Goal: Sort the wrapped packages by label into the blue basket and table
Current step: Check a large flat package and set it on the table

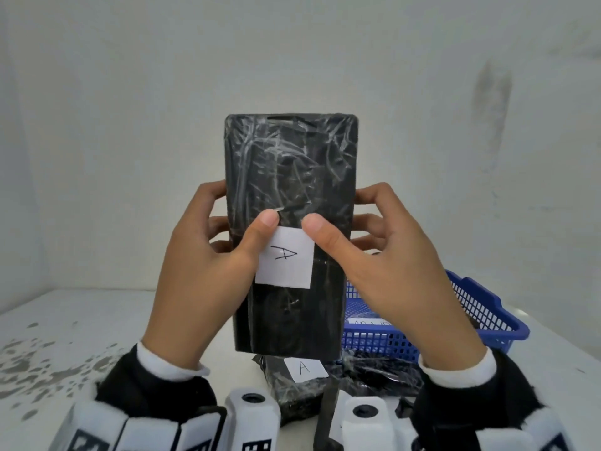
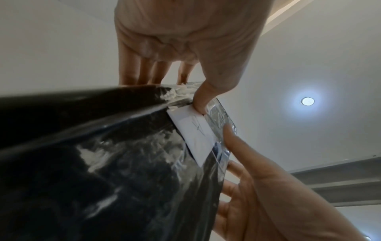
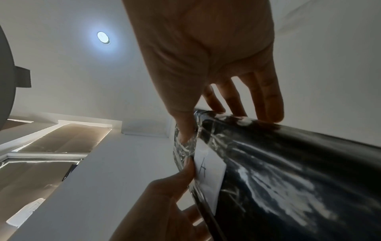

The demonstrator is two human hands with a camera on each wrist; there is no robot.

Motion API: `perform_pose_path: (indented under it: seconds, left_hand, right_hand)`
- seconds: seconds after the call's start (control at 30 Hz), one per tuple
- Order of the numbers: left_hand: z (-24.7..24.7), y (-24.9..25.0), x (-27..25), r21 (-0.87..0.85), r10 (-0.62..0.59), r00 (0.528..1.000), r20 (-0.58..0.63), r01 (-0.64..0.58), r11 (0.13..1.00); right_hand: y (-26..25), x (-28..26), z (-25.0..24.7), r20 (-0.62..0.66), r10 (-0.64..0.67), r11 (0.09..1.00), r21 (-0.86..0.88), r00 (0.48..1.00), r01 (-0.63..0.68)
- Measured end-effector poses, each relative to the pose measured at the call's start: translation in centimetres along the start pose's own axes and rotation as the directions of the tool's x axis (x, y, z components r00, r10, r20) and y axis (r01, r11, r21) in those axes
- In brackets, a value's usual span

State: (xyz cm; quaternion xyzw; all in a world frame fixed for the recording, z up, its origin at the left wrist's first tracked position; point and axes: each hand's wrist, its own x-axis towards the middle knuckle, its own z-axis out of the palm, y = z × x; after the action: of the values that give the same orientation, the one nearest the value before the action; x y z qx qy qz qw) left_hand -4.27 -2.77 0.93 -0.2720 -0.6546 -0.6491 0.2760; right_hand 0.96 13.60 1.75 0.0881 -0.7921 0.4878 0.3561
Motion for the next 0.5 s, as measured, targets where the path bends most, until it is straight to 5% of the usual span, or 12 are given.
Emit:
perform_pose_path:
  seconds: [0.5]
  left_hand:
    - [0.43, 0.4, -0.45, 0.059, 0.007, 1.0, 0.007, -0.007, 0.998]
  right_hand:
    - [-0.8, -0.36, -0.6, -0.027, -0.045, 0.998, 0.053, 0.999, 0.047]
